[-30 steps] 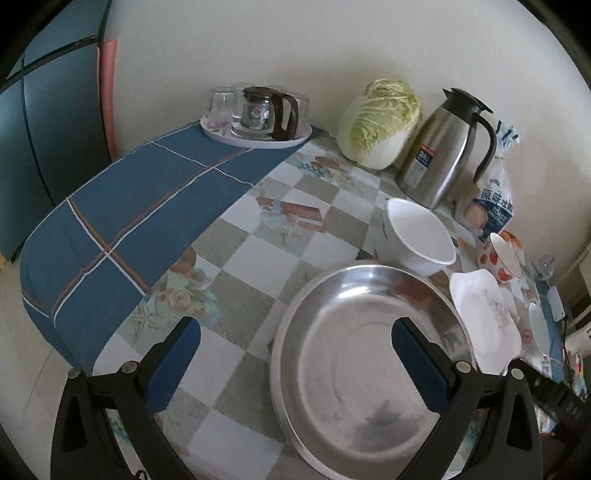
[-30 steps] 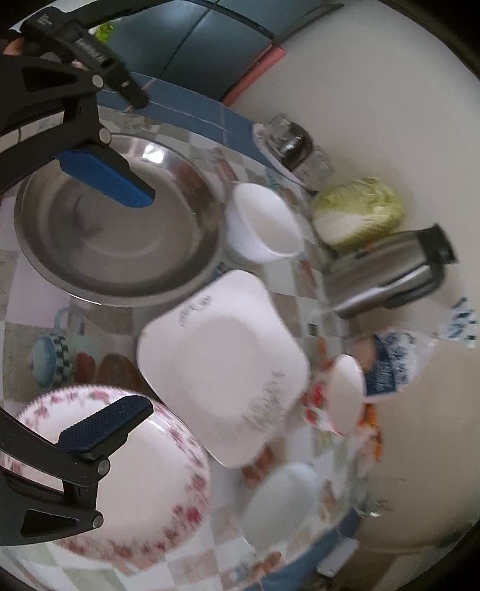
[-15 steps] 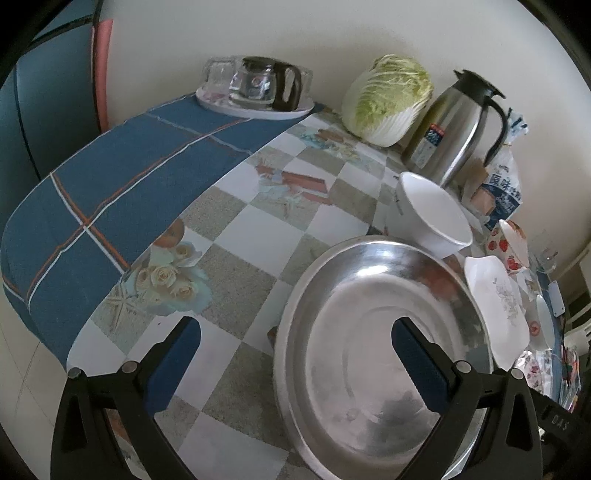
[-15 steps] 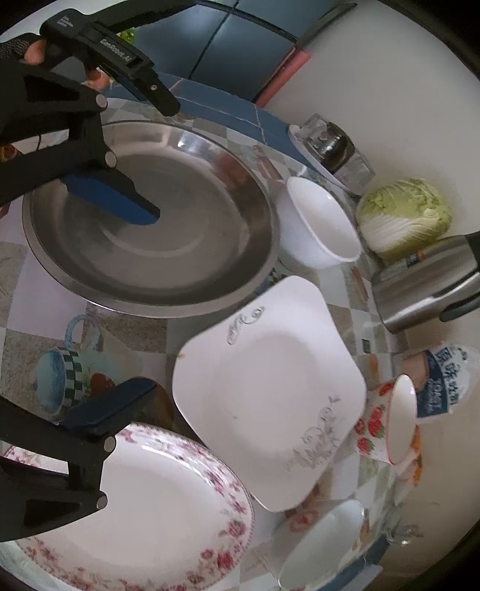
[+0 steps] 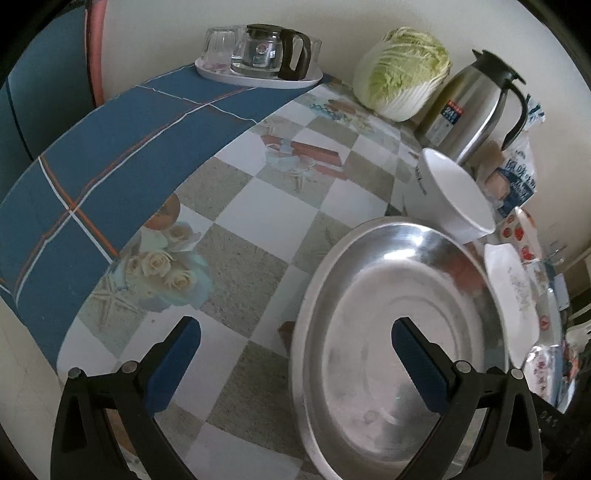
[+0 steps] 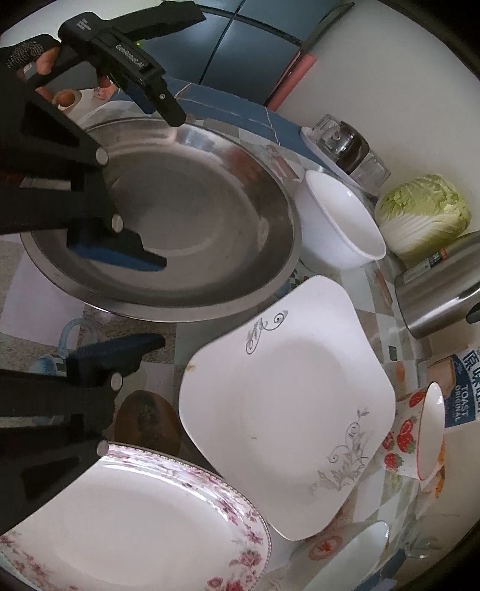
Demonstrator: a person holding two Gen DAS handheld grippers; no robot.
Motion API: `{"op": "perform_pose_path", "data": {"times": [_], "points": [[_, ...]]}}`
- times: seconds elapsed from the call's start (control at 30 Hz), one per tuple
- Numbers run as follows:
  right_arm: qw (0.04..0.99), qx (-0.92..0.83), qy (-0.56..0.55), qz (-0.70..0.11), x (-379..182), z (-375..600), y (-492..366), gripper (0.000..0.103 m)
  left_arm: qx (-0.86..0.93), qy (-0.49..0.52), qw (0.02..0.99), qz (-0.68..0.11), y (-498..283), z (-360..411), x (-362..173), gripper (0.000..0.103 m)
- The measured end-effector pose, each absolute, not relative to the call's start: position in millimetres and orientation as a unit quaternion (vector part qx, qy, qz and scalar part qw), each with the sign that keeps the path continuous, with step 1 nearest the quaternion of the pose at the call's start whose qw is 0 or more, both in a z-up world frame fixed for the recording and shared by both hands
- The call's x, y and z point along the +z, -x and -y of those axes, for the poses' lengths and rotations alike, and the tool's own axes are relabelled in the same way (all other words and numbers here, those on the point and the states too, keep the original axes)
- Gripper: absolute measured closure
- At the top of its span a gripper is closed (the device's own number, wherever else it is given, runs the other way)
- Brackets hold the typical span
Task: Organize plates and bowls
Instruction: 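Reach both grippers to the steel basin rim and close on it, then lift the steel basin with both grippers and carry it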
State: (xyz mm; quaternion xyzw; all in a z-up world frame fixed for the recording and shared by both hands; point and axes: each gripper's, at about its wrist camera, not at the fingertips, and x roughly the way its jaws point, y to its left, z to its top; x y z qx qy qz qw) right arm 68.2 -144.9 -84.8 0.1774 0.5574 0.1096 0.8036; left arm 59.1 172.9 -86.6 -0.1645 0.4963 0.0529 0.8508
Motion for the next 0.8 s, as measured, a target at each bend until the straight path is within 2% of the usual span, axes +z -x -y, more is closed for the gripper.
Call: {"op": "perform_pose_path", "data": {"times": [0.07,0.17,0.23,0.53,0.63,0.67,0.8], "points": [[0.803,0.108,-0.177,-0.559,-87,146,-70,0.076,0.059,0.159,0.848,-0.502,-63,-173,-88,0.005],[0.802,0.108,-0.175,-0.561,-89,145,-72,0.083,0.064,0.158,0.841,-0.513,-68,-174,-92,0.026],[0.801,0.106,-0.174,-0.562,-91,145,-73,0.087,0.066,0.158,0.837,-0.52,-70,-174,-95,0.028],[0.804,0.11,-0.16,-0.562,-92,142,-74,0.091,0.063,0.121,0.834,-0.535,-85,-161,-99,0.051],[0.806,0.111,-0.149,-0.562,-92,137,-76,0.091,0.058,0.114,0.833,-0.539,-92,-156,-99,0.066],[0.806,0.112,-0.149,-0.563,-92,137,-77,0.091,0.056,0.112,0.832,-0.54,-93,-154,-99,0.075],[0.805,0.116,-0.142,-0.564,-92,133,-77,0.091,0.059,0.108,0.834,-0.538,-93,-154,-97,0.075]]}}
